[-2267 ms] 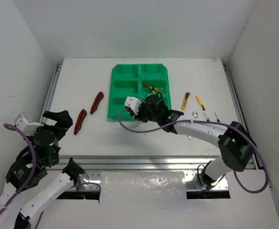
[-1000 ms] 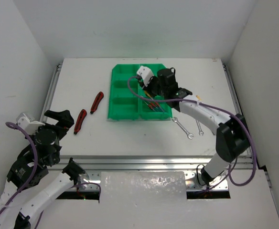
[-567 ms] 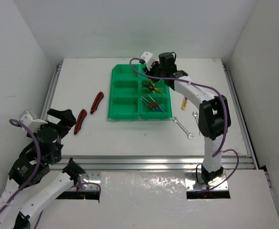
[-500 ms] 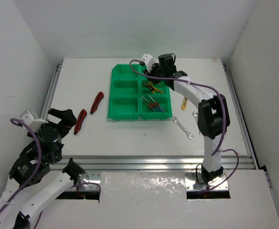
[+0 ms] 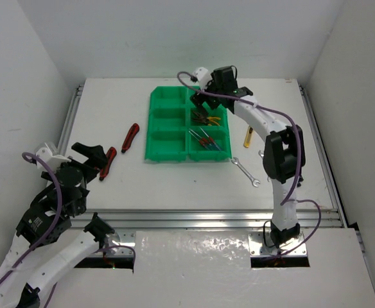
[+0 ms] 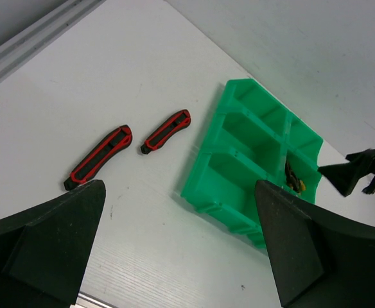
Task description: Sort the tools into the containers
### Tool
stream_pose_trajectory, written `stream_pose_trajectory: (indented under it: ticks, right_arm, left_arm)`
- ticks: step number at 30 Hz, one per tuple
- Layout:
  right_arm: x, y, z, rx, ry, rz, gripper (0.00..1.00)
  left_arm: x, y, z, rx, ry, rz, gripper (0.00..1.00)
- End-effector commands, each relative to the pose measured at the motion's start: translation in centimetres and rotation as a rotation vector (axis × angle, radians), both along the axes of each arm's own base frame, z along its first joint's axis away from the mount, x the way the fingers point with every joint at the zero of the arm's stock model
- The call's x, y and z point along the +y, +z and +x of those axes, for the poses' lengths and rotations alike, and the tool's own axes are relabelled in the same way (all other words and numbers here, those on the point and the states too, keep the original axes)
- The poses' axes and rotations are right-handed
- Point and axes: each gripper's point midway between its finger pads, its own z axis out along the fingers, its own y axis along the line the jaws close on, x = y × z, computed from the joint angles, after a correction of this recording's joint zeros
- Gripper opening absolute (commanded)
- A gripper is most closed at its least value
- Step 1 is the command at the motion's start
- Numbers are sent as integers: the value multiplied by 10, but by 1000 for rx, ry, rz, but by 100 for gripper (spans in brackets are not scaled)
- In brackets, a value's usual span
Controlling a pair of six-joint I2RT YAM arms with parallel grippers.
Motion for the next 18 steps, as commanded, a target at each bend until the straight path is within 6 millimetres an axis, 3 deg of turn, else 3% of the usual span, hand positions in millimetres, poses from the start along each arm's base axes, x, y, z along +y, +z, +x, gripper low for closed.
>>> stream_pose_trajectory:
  ticks: [1, 4, 5, 6, 8, 9, 12, 18]
  right_arm:
    - [-50, 59, 25, -18, -317, 150, 99]
    - [-115, 44, 24, 142, -707, 276, 99]
    - [-137, 17, 13, 217, -824, 249, 99]
    - [-156, 3, 11, 266, -936, 301, 99]
    - [-169, -22, 6, 309, -1000, 298, 93]
    - [-179, -44, 2, 331, -1061, 270, 91]
    - [-188, -77, 1, 365, -1114, 236, 86]
    - [-197, -122, -2, 439, -1174, 217, 77]
  left_arm:
    - [-6, 4, 7, -6, -22, 10, 100]
    - [-8, 4, 8, -4, -32, 14, 100]
    - [-9, 4, 8, -5, -36, 14, 100]
    - [-9, 3, 9, -1, -40, 18, 100]
    - [-11, 4, 9, -5, -50, 18, 100]
    - [-13, 3, 10, -1, -59, 22, 100]
    - [-16, 2, 12, 6, -73, 29, 100]
    - [-18, 0, 14, 16, -80, 36, 100]
